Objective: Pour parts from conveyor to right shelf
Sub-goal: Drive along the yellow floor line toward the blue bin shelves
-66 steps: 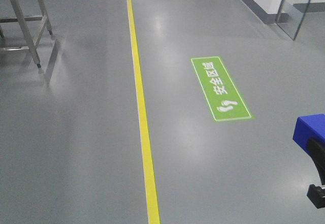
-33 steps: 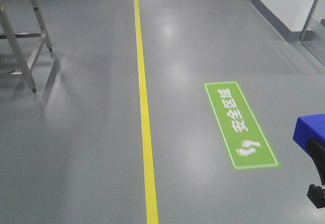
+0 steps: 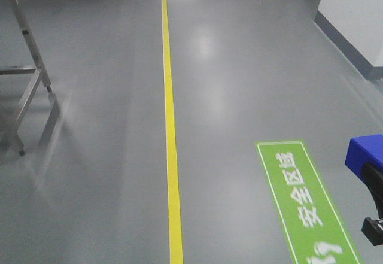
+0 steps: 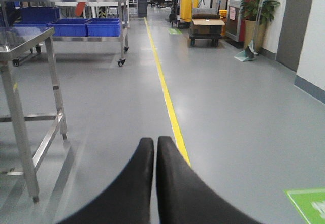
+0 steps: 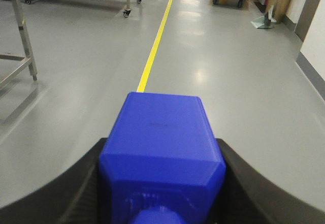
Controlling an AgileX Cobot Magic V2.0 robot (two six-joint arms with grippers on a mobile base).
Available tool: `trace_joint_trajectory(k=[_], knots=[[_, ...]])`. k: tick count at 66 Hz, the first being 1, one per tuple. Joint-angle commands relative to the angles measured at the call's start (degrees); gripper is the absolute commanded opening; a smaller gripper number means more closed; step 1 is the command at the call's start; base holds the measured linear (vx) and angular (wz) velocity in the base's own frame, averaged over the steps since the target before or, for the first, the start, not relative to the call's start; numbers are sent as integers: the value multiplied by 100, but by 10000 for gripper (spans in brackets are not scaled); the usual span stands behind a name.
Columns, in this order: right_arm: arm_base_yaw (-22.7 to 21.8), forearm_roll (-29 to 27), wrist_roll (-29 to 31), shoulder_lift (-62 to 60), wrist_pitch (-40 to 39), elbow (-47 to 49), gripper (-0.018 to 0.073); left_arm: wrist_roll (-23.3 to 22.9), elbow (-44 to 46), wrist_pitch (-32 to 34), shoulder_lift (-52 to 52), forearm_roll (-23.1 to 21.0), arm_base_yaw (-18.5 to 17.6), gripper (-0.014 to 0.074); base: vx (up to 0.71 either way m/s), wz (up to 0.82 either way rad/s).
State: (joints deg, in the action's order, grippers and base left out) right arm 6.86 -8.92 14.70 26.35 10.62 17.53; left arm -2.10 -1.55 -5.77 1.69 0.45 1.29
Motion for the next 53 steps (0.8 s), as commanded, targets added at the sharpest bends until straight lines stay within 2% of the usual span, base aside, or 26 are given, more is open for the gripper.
trace_joint_trajectory(k=[1, 53], knots=[[-19, 10, 24, 34, -451, 164, -5, -49, 112, 450, 90, -45, 13, -6, 86, 4], [-19, 10, 24, 34, -451, 164, -5, -49, 112, 450, 90, -45, 13, -6, 84, 7]])
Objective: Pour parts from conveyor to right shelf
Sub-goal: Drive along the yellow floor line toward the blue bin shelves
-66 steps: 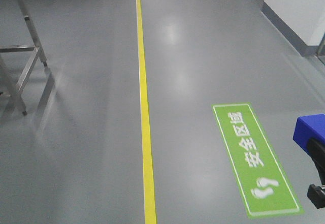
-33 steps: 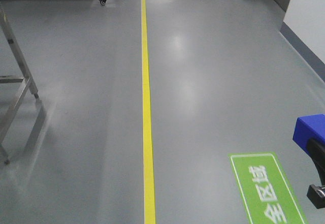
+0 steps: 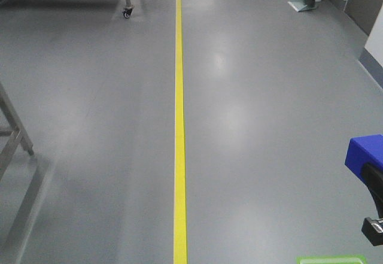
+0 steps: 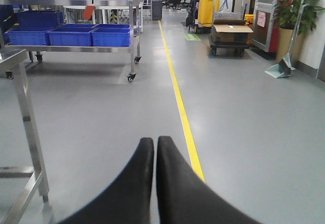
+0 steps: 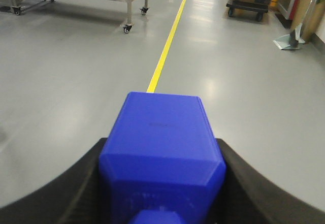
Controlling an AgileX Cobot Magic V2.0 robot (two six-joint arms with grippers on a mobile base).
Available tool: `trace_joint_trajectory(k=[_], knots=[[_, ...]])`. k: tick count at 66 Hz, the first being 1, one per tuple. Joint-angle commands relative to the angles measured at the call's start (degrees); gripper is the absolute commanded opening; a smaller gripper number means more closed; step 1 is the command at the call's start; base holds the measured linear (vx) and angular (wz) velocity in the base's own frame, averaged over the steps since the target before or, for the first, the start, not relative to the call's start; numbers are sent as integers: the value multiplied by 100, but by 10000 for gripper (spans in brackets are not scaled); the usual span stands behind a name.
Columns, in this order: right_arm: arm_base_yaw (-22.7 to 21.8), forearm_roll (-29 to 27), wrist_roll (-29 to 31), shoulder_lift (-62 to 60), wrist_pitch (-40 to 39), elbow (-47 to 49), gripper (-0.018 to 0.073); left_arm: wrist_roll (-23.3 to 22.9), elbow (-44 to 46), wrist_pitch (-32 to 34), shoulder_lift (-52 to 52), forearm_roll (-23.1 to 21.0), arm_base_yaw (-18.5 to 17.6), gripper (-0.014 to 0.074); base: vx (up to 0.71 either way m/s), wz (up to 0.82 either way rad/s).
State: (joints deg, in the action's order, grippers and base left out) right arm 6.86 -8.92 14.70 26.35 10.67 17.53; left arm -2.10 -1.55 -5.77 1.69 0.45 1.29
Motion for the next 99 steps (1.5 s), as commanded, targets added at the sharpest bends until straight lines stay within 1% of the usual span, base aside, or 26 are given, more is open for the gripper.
trace_joint_trajectory(k=[1, 42, 99], knots=[[-19, 10, 24, 34, -456, 164, -5, -49, 112, 450, 90, -45, 13, -6, 82, 5], [-19, 10, 24, 34, -456, 164, -5, -49, 112, 450, 90, -45, 13, -6, 82, 5], [-19, 10, 24, 34, -456, 164, -5, -49, 112, 450, 90, -45, 13, -6, 80, 16]])
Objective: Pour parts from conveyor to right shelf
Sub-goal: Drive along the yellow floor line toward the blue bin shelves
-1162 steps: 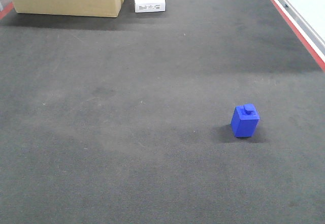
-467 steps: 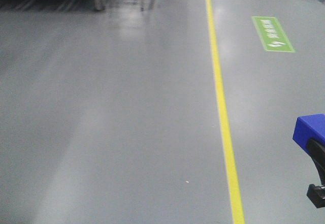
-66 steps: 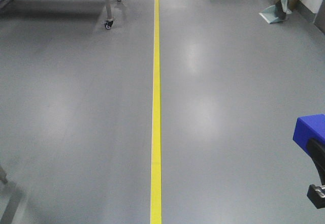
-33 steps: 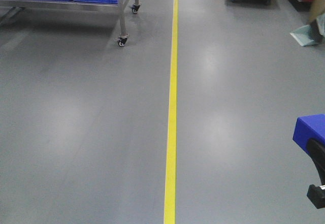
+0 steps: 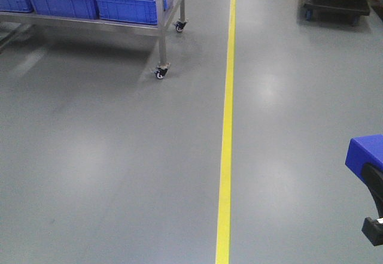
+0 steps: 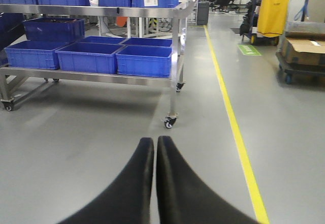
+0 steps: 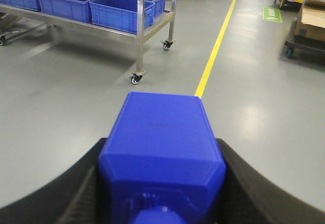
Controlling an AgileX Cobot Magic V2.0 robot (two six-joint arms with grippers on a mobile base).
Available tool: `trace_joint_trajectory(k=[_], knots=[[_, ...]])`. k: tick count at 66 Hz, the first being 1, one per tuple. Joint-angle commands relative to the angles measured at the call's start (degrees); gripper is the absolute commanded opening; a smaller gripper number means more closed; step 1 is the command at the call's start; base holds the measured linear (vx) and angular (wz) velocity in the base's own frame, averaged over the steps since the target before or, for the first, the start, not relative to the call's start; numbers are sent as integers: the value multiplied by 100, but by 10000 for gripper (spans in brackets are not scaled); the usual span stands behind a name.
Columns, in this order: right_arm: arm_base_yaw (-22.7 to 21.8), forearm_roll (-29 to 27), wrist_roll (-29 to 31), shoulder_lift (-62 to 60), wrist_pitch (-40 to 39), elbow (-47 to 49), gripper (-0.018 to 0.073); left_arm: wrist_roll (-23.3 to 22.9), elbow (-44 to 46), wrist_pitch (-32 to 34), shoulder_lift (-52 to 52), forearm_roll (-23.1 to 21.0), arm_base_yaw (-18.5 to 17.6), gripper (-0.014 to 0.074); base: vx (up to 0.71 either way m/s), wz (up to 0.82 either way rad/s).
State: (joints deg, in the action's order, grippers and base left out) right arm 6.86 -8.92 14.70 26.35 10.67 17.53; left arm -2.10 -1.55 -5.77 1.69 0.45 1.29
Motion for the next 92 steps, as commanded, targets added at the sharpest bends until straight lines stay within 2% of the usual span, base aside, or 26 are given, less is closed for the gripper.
trace_joint_trajectory(k=[1, 31, 92], knots=[[-19, 10, 24, 34, -457, 164, -5, -49, 112, 450, 90, -45, 13, -6, 72, 15], [-19, 10, 24, 34, -457, 164, -5, -49, 112, 450, 90, -45, 13, -6, 67, 35], [-19, 10, 24, 34, -457, 164, -5, -49, 112, 450, 90, -45, 13, -6, 64, 60]])
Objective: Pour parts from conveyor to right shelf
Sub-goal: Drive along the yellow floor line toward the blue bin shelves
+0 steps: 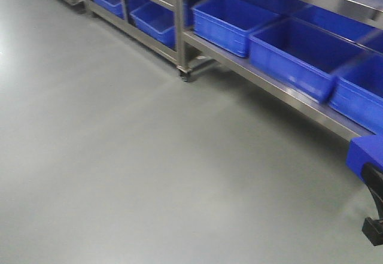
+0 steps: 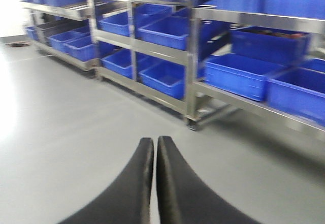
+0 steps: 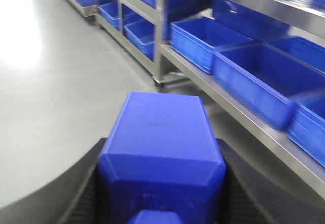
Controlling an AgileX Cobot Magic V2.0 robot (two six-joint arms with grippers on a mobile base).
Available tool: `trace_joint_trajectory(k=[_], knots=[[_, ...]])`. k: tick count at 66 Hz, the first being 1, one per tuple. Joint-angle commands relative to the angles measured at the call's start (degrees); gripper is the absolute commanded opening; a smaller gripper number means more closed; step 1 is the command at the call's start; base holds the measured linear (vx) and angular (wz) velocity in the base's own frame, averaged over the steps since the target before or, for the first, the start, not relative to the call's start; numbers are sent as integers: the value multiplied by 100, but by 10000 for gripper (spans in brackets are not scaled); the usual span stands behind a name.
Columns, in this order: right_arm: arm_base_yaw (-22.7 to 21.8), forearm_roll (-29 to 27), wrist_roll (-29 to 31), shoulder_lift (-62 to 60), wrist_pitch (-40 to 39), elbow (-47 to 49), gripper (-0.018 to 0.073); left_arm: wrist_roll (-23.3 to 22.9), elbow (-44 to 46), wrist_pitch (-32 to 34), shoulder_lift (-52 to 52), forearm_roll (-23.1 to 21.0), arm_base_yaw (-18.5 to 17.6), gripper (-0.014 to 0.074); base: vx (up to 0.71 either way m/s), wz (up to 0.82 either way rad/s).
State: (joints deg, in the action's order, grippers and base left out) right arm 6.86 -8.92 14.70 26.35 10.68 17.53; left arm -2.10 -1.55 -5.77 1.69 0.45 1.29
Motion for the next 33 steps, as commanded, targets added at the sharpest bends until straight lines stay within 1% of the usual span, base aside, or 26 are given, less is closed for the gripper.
trace_joint_trajectory(k=[1, 33], knots=[[-19, 10, 24, 34, -457, 164, -5, -49, 112, 450, 90, -45, 13, -6, 69, 51], [-19, 10, 24, 34, -457, 164, -5, -49, 112, 450, 90, -45, 13, -6, 72, 54]])
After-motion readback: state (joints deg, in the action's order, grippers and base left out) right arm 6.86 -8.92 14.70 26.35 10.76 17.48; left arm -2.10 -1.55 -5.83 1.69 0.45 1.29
